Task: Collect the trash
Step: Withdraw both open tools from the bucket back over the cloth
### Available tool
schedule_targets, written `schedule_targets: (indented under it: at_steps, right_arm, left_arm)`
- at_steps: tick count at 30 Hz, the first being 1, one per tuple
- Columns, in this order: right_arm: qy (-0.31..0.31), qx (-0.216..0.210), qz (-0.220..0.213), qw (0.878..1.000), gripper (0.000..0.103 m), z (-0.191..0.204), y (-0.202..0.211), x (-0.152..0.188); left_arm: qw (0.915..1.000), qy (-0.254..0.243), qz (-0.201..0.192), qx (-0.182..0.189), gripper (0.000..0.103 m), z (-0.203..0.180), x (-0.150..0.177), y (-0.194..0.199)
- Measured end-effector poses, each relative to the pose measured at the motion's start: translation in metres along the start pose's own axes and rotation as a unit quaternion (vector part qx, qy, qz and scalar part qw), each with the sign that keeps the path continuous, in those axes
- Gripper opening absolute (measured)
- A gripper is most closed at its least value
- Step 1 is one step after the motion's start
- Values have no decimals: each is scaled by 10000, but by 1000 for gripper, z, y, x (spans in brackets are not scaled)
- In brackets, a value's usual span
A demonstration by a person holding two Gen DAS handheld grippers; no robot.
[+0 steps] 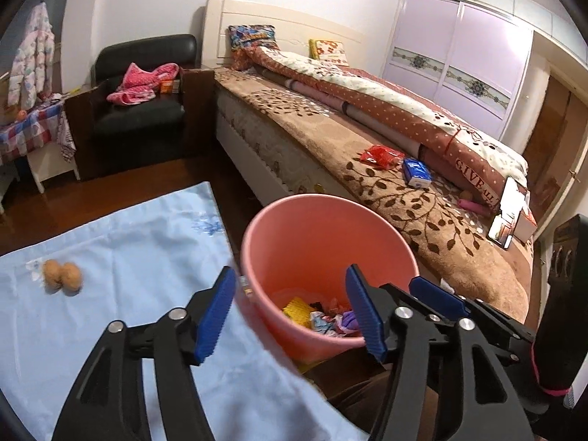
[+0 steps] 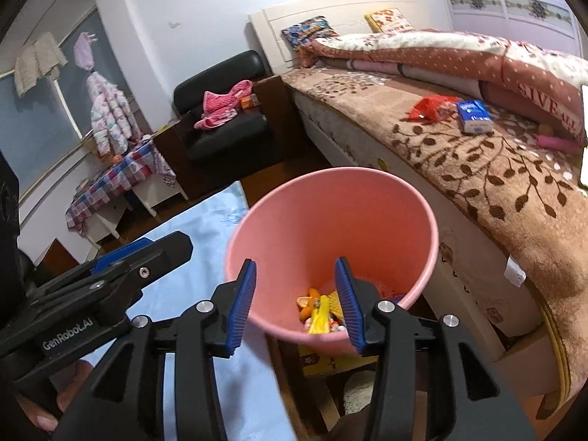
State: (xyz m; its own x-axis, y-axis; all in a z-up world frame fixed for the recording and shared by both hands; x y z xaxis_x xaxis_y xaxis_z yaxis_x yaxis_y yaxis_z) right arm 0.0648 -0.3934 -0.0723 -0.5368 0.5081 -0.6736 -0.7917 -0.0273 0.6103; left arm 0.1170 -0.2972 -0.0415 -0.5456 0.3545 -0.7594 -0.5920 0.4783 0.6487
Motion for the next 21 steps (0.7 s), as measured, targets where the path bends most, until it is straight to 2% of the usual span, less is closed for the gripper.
schedule_targets:
  at_steps: [5,13,21]
  right_arm:
    - [183,-202,-16,9996,59,24,10,11]
    - [363,-234,-80,9990,60,46,22,24]
    - [652,-213,-71,9976,60,66,25,37]
  left_arm:
    - [9997,168,-54,-158,64,18,9,23]
    - [9984,326,-208,-415,64,43,23,54]
    - [9973,385,-281,-560,64,57,31,66]
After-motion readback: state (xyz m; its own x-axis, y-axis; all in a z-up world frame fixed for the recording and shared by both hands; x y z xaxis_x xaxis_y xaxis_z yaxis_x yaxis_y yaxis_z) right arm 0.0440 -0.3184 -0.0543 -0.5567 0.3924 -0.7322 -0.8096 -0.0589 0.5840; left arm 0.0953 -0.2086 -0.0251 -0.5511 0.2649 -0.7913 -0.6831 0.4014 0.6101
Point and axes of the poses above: each gripper's, at about its wrist camera, not at the fingertips, and y roughly against the way its jaws point, z to its left, x to its underside, the point moved 9 cm from there along -y, roughly the way its jaws point, and after that the axes turned 9 degrees about -y, right-handed, at the moved point
